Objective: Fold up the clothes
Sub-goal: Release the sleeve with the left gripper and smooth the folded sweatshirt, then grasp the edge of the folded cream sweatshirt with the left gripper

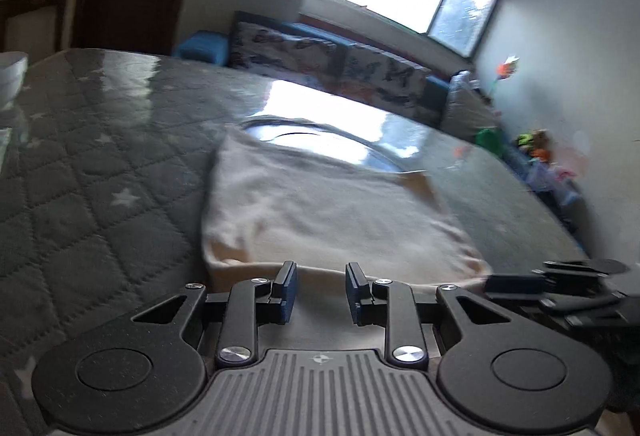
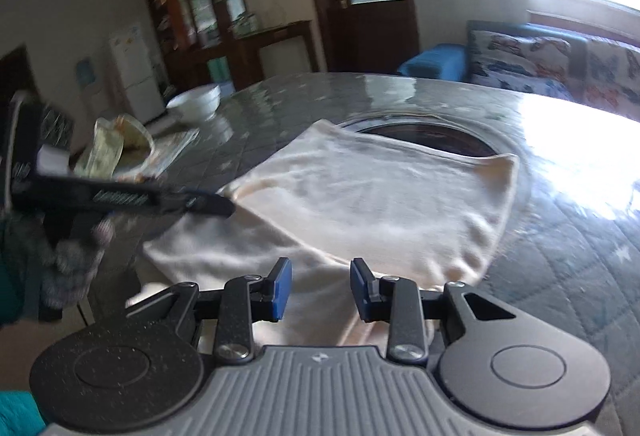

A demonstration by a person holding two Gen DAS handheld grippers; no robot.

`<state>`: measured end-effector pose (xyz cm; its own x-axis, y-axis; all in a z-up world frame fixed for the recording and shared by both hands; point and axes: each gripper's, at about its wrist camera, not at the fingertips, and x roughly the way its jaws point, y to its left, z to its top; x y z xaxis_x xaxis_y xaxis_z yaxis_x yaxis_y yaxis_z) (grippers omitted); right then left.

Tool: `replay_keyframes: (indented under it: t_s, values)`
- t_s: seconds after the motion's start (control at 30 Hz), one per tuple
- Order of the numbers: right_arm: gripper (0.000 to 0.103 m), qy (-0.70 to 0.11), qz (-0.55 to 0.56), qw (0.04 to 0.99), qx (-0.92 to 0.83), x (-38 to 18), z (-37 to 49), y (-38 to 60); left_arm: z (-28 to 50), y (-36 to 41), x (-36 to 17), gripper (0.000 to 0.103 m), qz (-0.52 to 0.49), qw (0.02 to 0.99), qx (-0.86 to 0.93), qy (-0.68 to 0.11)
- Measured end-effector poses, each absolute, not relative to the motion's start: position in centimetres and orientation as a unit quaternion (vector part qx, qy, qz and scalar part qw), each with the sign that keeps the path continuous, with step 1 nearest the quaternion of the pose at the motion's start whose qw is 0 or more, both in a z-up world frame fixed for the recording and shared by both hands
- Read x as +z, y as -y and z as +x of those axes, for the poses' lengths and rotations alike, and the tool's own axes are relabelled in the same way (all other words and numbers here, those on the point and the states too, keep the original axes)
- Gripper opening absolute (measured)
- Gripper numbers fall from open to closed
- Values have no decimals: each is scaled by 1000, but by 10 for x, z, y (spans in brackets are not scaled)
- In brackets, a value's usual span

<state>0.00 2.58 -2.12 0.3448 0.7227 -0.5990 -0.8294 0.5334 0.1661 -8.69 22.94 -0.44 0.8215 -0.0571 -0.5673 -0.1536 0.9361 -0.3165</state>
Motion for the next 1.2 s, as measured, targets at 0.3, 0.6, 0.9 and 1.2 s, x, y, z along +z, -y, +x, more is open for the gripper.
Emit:
replay_keyframes:
  t_s: [0.3, 0.6, 0.9, 1.2]
  values:
    - [32, -333, -99, 814, 465, -29, 3, -23, -91, -237, -4, 26, -165, 940, 42, -297]
    - [35, -333, -115, 808, 473, -32, 6, -33, -85, -207, 1, 36, -128, 940, 2, -315]
    - [49, -314, -148, 797, 494, -26, -17, -33, -109, -192, 0, 59, -84, 941, -14, -327]
    - [57, -303, -171, 797, 494, -30, -35, -32, -122, -181, -9, 79, -44, 940, -10, -337]
